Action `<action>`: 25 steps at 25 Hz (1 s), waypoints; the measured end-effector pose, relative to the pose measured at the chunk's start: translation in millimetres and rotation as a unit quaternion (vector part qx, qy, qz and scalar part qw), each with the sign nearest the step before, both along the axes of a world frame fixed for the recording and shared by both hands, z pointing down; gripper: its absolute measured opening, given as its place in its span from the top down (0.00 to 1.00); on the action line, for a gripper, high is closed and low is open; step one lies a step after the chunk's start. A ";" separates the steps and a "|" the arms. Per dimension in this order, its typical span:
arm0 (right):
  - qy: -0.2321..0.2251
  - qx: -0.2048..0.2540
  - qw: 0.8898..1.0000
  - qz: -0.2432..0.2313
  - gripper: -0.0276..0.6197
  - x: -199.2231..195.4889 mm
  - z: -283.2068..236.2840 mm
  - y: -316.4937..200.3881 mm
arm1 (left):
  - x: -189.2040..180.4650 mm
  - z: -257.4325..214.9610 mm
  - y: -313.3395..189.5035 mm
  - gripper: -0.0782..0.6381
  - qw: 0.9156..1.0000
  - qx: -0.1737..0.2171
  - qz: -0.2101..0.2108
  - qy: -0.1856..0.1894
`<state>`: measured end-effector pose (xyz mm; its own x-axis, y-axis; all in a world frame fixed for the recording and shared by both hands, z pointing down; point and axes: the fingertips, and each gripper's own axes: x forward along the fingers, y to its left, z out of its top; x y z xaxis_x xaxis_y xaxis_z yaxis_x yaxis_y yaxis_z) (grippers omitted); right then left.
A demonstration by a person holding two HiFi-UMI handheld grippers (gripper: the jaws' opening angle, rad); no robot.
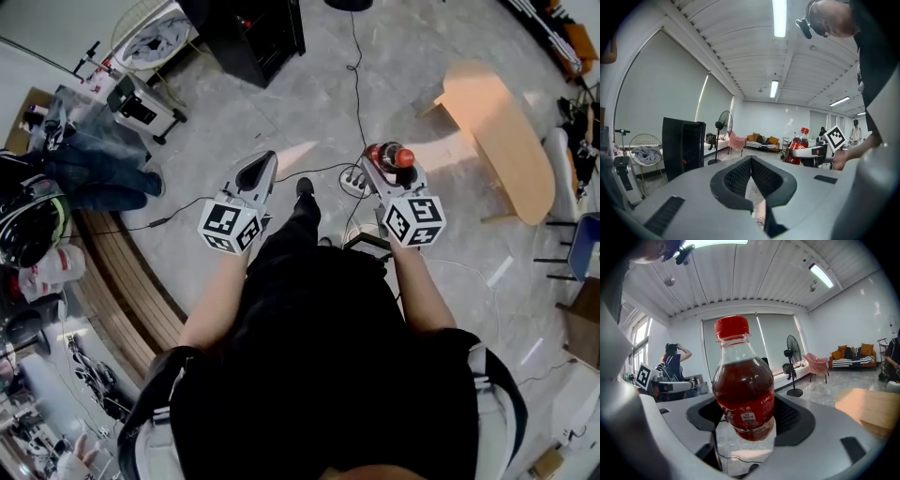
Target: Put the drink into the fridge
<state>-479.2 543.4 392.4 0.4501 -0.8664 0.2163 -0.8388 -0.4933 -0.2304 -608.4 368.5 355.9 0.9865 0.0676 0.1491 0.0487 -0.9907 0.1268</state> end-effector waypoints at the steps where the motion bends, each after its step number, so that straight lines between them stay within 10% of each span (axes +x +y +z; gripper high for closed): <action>1: 0.001 0.003 1.000 0.001 0.48 4.4 -1.2 -3.5 | 4.4 -0.3 -3.7 0.87 1.000 0.000 0.002 0.002; 25: 0.026 -0.008 0.998 0.057 0.48 229.5 -36.2 -168.1 | 242.6 -5.9 -211.9 0.87 0.999 -0.036 0.035 0.010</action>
